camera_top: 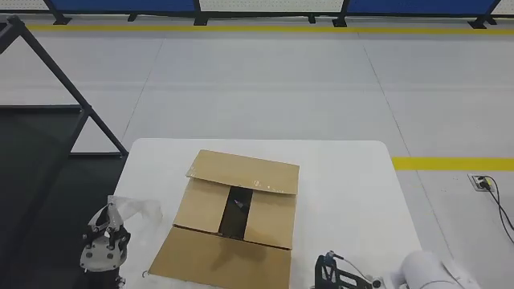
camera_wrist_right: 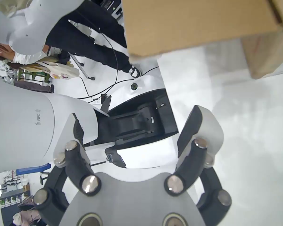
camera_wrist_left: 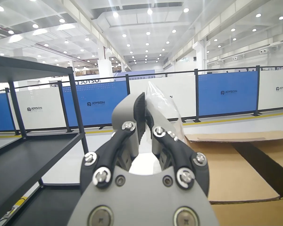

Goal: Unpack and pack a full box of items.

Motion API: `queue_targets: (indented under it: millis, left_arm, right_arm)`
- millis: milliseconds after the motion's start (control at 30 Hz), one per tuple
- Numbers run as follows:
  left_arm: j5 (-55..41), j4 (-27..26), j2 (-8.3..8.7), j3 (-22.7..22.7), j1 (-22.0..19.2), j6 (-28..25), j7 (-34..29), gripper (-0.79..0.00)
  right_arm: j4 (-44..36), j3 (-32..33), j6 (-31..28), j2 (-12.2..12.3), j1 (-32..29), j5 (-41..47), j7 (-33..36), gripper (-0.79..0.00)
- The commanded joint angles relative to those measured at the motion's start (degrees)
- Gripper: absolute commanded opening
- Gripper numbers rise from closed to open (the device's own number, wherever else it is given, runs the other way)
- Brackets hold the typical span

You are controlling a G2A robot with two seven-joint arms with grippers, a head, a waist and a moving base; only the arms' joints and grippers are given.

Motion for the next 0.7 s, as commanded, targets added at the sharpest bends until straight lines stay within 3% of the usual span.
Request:
queue_targets:
  millis: [0,267,500,667]
  left_arm:
    - [0.0,0.1,0.06,-0.4,-0.2,0.1,0.0,-0.785]
    - [-3.6,-0.2,0.16,-4.4,1.5,1.8,1.9,-0.785]
    - [-6.4,-0.4,0.11,-6.7,3.1,2.3,3.4,-0.785]
    - [-6.9,-0.6,0.04,-7.1,3.9,2.5,4.0,-0.785]
  right_arm:
    - [0.9,-2.9,-0.8,1.0,1.4,-1.1,-0.8,0.000]
    - [7.0,-10.3,-6.9,1.4,11.7,3.1,-7.0,0.000]
    - [9.9,-10.3,-10.3,1.1,17.0,7.5,-10.4,0.000]
    - [9.9,-12.1,-7.0,1.5,18.7,6.4,-7.0,0.000]
